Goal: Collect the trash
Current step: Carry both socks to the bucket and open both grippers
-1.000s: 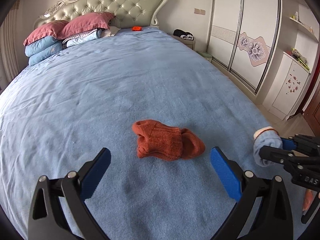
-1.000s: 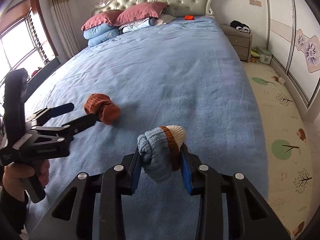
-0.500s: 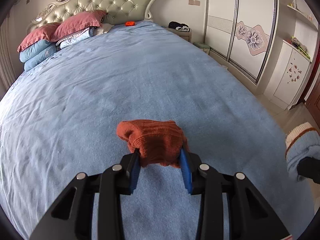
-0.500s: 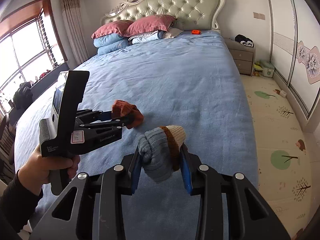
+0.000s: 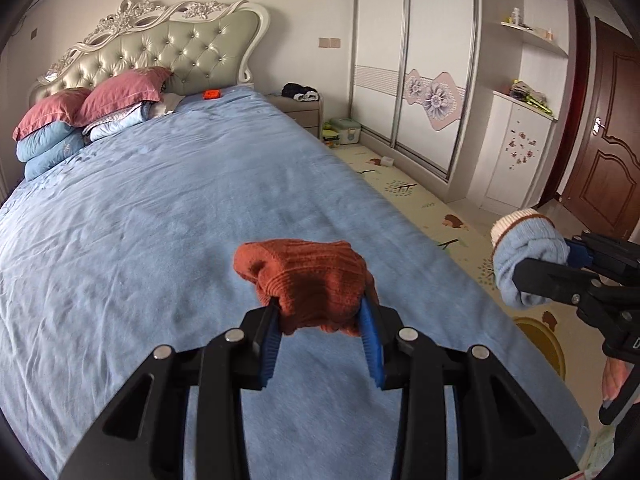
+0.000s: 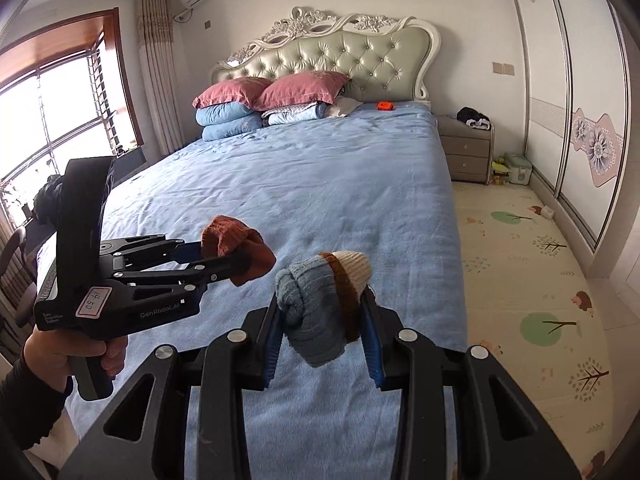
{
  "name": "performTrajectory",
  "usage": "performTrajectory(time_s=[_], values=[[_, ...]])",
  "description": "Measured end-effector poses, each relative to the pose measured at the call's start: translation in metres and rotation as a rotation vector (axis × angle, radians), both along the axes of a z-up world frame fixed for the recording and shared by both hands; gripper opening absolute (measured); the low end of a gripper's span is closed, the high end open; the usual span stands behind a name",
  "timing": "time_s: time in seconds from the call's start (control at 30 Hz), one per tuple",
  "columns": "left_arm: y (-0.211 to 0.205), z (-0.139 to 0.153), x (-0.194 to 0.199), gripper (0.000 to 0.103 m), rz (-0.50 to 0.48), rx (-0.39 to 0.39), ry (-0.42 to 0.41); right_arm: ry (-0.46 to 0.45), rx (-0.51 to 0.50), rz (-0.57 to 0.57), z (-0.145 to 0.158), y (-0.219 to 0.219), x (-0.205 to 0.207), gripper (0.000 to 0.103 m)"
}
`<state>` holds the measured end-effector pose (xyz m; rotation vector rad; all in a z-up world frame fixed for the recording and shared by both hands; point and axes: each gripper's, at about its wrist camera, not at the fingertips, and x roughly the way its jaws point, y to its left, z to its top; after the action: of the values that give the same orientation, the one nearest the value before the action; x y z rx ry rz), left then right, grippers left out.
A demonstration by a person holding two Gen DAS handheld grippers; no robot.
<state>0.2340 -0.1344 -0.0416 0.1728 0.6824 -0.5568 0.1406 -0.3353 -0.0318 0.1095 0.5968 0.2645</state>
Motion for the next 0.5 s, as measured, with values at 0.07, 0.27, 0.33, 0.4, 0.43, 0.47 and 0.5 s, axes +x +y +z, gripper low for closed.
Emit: performTrajectory(time_s=[0.07,0.27,0.33,0.4,0.43,0.47,0.5], values=[[-0.006,0.005,-0.019,0.035,-0.040,-0.027,0.004,-0.025,-0.024,-0.015,0.006,-0.004,-0.021,0.034],[-0.038,0.010,-0.071,0.036,-0.148,-0.049,-0.001,-0.048,-0.046,-0.061,0.009,-0.030,-0.076,0.035],[-0.053,0.008,-0.086,0.036,-0.185,-0.051,0.004,-0.047,-0.046,-0.086,0.007,-0.042,-0.091,0.035],[-0.071,0.004,-0.099,0.036,-0.228,-0.042,0.014,-0.041,-0.048,-0.109,0.003,-0.056,-0.106,0.035],[-0.081,0.001,-0.106,0.036,-0.251,-0.036,0.021,-0.038,-0.046,-0.127,0.001,-0.063,-0.114,0.035],[-0.091,-0.003,-0.111,0.036,-0.276,-0.032,0.032,-0.034,-0.044,-0.142,-0.002,-0.070,-0.120,0.035],[-0.101,-0.007,-0.117,0.036,-0.305,-0.027,0.046,-0.028,-0.039,-0.156,-0.005,-0.079,-0.128,0.035]])
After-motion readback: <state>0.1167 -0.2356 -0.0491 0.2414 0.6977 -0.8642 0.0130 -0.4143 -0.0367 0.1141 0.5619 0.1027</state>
